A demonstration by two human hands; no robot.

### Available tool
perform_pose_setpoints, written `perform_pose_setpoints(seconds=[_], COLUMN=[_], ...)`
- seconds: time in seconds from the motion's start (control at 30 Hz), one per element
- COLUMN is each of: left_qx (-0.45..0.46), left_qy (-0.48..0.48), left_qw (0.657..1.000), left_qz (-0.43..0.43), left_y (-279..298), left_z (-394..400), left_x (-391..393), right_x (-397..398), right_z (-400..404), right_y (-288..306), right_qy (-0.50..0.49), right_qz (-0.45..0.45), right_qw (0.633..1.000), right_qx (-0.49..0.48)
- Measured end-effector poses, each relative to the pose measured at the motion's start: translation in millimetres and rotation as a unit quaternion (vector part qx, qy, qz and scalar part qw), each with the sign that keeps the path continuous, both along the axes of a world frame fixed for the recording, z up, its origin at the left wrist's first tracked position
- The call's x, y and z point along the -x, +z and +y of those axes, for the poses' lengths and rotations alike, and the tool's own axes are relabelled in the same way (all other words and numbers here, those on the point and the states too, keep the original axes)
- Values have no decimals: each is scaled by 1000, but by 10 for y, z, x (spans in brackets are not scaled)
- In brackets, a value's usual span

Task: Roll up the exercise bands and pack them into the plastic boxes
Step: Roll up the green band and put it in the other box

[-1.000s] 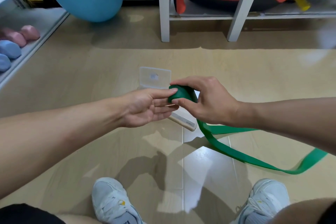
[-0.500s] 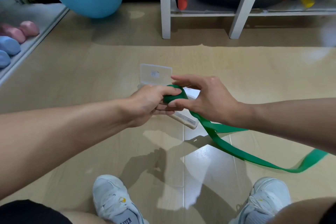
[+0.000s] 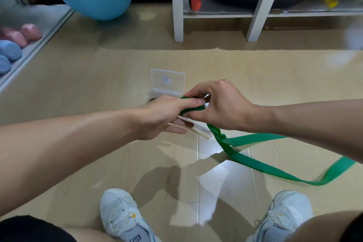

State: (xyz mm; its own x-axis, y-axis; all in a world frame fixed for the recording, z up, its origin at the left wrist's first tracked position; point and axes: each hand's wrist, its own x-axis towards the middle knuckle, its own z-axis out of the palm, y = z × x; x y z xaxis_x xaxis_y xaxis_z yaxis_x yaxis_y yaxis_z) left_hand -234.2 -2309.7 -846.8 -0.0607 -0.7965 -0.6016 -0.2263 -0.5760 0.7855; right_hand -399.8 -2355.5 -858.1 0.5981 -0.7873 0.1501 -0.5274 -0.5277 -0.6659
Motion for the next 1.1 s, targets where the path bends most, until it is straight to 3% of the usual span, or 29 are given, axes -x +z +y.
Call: perform_pose_setpoints(seconds=[0.1,0.43,0.63,0.8,0.97,1.1], left_qx=[25,42,5,-11,-8,-11], left_qy=[23,111,114,99,89,58], left_qw=[998,992,992,994,992,990], left_qz=[-53,37,59,54,89,131], left_y=[-22,-15,-28,-10,18,51], left_z=[-17,-91,-109,-89,-93,-102], left_x=[37,-2,-11,17,0,-33], right_x=[-11,-58,-46,-39,3,16], right_z=[18,-23,32,31,-4,-35], right_y=[-36,-53,-39,-63,-68,-47], right_qy=[-7,-25,-68,-49,5,15], right_qz=[1,-5,44,90,26,-21], right_qw=[1000,999,997,988,1000,1000], right_qx=[5,-38,22,113,13,-9])
